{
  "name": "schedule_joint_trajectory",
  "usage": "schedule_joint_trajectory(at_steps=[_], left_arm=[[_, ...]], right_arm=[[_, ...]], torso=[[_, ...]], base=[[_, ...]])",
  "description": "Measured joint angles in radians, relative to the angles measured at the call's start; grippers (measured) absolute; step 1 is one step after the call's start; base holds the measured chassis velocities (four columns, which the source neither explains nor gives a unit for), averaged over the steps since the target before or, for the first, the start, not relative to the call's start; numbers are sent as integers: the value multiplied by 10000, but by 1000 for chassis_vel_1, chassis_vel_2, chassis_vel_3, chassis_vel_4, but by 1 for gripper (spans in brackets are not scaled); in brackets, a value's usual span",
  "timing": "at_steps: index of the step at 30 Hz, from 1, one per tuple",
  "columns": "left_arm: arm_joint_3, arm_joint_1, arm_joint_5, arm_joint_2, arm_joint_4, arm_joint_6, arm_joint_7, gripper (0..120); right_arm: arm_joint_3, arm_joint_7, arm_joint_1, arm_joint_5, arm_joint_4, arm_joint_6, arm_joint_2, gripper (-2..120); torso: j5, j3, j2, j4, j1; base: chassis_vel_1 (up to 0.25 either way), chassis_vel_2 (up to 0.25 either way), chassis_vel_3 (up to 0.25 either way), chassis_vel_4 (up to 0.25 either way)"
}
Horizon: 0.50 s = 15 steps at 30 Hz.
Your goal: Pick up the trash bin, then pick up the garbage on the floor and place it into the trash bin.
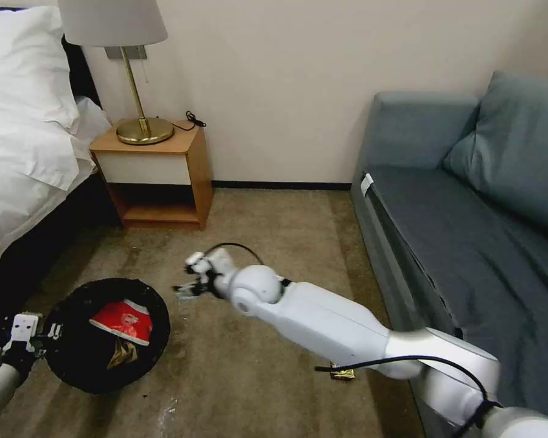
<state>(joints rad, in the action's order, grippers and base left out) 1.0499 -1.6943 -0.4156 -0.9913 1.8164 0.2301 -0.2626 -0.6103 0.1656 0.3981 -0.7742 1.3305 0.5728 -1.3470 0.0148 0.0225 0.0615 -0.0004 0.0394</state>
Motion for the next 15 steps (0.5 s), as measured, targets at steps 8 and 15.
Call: schedule_joint_trajectory(at_steps=[8,15], left_arm=[[-123,103,28,46,17,-11,-55,1],[-30,36,-70,278,128,18,-47,1]], right_arm=[[1211,-163,1002,835,-1198,238,527,100],[1915,-209,1533,1322,-1588,486,1036,100]], torso=[[3,0,0,-1,0],[1,0,0,0,0]], base=[[0,0,0,0],[0,0,0,0]])
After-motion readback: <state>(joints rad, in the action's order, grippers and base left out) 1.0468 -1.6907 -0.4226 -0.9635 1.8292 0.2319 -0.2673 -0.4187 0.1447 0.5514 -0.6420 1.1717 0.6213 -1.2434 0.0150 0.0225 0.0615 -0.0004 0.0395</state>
